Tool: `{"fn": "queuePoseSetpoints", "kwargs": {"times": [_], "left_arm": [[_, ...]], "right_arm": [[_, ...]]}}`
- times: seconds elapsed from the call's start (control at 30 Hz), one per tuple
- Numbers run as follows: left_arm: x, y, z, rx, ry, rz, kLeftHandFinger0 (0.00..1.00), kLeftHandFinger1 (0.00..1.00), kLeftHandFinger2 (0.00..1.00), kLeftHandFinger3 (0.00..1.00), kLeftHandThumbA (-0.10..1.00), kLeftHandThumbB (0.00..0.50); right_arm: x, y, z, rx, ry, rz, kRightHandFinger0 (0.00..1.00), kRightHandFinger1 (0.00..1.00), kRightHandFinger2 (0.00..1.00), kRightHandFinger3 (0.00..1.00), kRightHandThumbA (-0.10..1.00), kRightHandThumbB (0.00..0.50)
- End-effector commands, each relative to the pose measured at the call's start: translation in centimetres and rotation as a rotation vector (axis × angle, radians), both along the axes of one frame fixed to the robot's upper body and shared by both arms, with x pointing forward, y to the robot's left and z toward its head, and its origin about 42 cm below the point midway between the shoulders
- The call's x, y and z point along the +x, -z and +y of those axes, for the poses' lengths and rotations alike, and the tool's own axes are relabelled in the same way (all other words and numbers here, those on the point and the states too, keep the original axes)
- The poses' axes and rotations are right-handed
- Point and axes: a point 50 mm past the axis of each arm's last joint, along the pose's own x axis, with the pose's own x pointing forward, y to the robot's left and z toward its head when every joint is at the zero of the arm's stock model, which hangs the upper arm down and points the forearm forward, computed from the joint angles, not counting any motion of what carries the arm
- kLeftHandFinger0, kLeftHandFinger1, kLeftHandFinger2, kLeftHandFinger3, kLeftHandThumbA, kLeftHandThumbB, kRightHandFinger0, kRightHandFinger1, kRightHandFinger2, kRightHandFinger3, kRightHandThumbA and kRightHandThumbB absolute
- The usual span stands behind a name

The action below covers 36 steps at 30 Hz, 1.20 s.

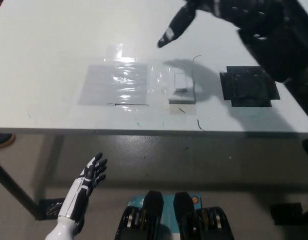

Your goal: A white switch is kept at the centre of the table close to the robot and the robot uses its right hand to press it to turn it on

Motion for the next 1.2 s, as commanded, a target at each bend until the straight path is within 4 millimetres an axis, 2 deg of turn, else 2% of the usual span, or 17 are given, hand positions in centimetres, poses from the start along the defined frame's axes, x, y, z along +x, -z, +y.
{"fn": "queuePoseSetpoints", "kwargs": {"times": [0.0,0.17,0.27,0.33,0.57,0.7,0.93,1.07,1.17], "left_arm": [[0.1,-1.3,0.0,-0.008,0.021,-0.058,1.0,1.0,1.0,1.0,1.0,0.063],[0.1,-1.4,-0.1,-0.007,0.023,-0.06,1.0,1.0,1.0,1.0,1.0,0.071],[0.3,-1.5,-0.1,-0.012,0.023,-0.063,1.0,1.0,1.0,1.0,1.0,0.089],[0.3,-1.5,-0.1,-0.008,0.024,-0.063,1.0,1.0,1.0,1.0,1.0,0.103],[0.4,-1.4,0.0,0.008,0.027,-0.07,1.0,1.0,1.0,1.0,1.0,0.11],[0.4,-1.5,-0.1,0.001,0.03,-0.066,1.0,1.0,1.0,1.0,1.0,0.101],[0.4,-1.5,-0.1,0.002,0.022,-0.064,1.0,1.0,1.0,1.0,1.0,0.101],[0.3,-1.4,-0.1,-0.002,0.023,-0.053,1.0,1.0,1.0,1.0,1.0,0.083],[0.2,-1.4,0.0,0.002,0.021,-0.053,1.0,1.0,1.0,1.0,1.0,0.078]], "right_arm": [[-0.4,-2.6,1.6,-0.121,-0.01,-0.022,1.0,1.0,1.0,1.0,1.0,0.322],[0.1,-1.8,1.8,-0.198,0.033,-0.026,1.0,1.0,1.0,1.0,1.0,0.342],[0.6,-1.4,1.4,-0.209,0.036,-0.008,1.0,1.0,1.0,1.0,1.0,0.315],[0.8,-1.1,1.2,-0.217,0.037,-0.007,1.0,1.0,1.0,1.0,1.0,0.326],[1.2,0.2,0.7,-0.233,0.066,0.066,1.0,1.0,1.0,1.0,1.0,0.308],[1.5,1.2,0.0,-0.21,0.114,0.098,1.0,1.0,1.0,1.0,1.0,0.336],[1.7,2.7,-0.4,-0.253,0.085,0.127,1.0,1.0,1.0,1.0,1.0,0.32],[1.8,4.2,-0.7,-0.279,0.071,0.151,1.0,1.0,1.0,1.0,1.0,0.309],[1.8,5.2,-0.9,-0.281,0.065,0.149,1.0,1.0,1.0,1.0,1.0,0.329]]}}
